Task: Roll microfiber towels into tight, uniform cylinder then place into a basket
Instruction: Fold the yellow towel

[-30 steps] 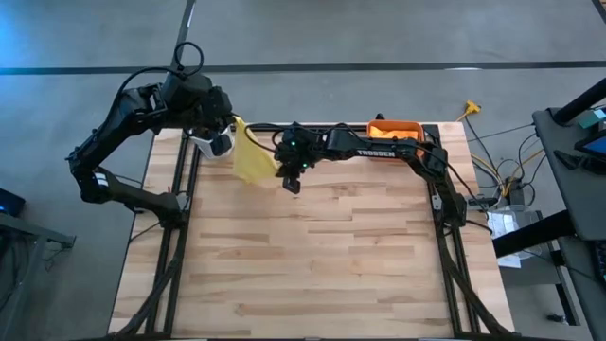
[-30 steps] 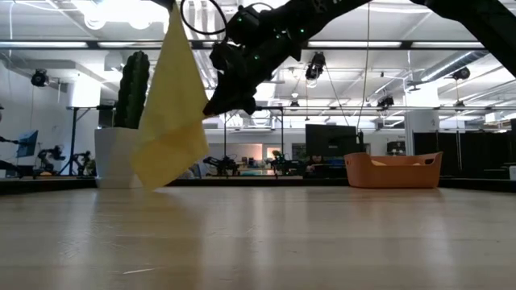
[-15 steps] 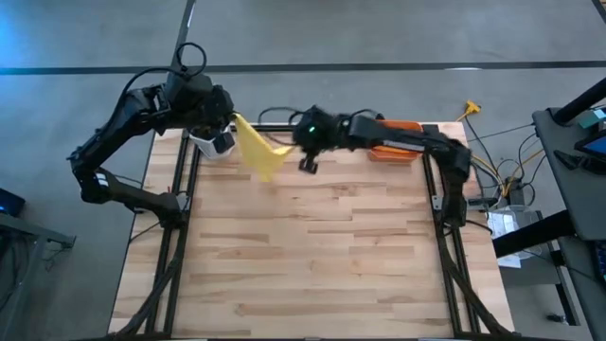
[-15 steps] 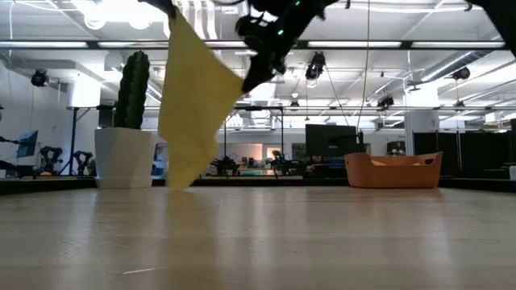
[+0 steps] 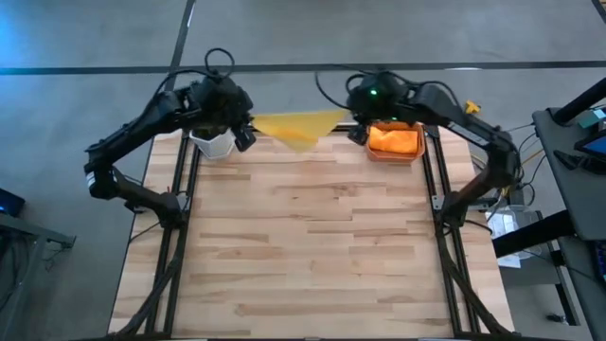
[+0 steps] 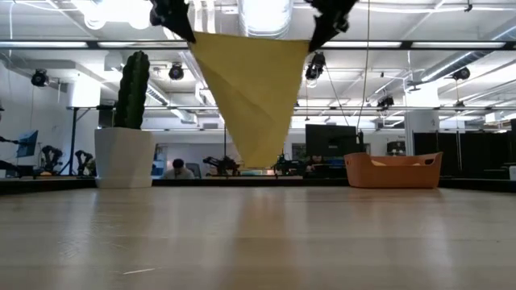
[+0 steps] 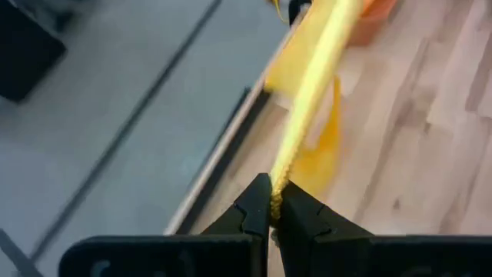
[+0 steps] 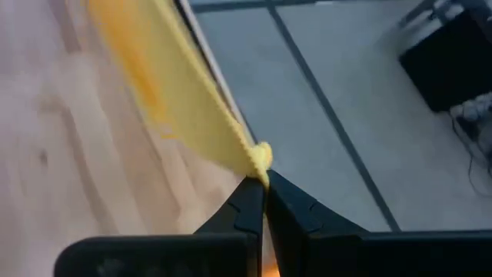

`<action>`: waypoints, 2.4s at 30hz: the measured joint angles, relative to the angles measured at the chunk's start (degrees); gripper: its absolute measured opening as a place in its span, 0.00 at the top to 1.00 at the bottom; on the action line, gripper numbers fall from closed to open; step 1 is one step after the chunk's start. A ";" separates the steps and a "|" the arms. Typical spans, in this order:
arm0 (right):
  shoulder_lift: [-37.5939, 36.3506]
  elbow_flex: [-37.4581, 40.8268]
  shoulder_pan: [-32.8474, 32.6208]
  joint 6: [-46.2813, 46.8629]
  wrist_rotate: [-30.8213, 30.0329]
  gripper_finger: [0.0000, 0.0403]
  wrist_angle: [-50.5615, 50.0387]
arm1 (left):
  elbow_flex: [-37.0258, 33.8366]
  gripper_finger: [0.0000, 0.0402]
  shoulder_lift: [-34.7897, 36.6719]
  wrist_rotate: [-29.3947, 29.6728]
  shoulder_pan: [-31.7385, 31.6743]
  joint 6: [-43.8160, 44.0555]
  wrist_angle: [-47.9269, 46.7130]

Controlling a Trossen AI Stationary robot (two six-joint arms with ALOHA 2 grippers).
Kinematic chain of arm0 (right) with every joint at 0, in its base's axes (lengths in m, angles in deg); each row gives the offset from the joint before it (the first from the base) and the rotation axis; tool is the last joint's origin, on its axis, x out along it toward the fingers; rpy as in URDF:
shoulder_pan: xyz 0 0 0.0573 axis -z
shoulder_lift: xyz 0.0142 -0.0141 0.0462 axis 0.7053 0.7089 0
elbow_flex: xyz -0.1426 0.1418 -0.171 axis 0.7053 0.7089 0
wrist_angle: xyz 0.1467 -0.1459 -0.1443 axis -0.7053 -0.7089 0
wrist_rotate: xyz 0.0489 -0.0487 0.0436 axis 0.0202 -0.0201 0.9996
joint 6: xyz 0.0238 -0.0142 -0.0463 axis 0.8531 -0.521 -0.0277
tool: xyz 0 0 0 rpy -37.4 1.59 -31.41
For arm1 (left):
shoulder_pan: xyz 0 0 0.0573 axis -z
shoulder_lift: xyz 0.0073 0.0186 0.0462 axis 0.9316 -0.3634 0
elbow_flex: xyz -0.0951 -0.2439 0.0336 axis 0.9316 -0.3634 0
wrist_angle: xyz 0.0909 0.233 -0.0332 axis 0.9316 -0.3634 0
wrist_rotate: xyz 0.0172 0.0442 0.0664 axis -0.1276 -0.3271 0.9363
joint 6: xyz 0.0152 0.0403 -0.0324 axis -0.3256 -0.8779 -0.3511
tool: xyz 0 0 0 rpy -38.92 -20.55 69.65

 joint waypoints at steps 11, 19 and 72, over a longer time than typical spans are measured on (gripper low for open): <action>-9.34 2.29 -1.86 0.29 5.63 0.98 -6.36 | -3.12 1.00 -0.41 -7.55 3.02 12.68 -1.48; -11.07 4.61 -1.62 -0.75 9.07 0.98 -5.21 | -3.18 1.00 -0.32 -10.16 5.12 15.77 -0.95; -26.09 55.17 -30.28 36.87 27.09 0.98 16.21 | -38.55 0.84 -6.63 -16.95 29.81 11.49 49.52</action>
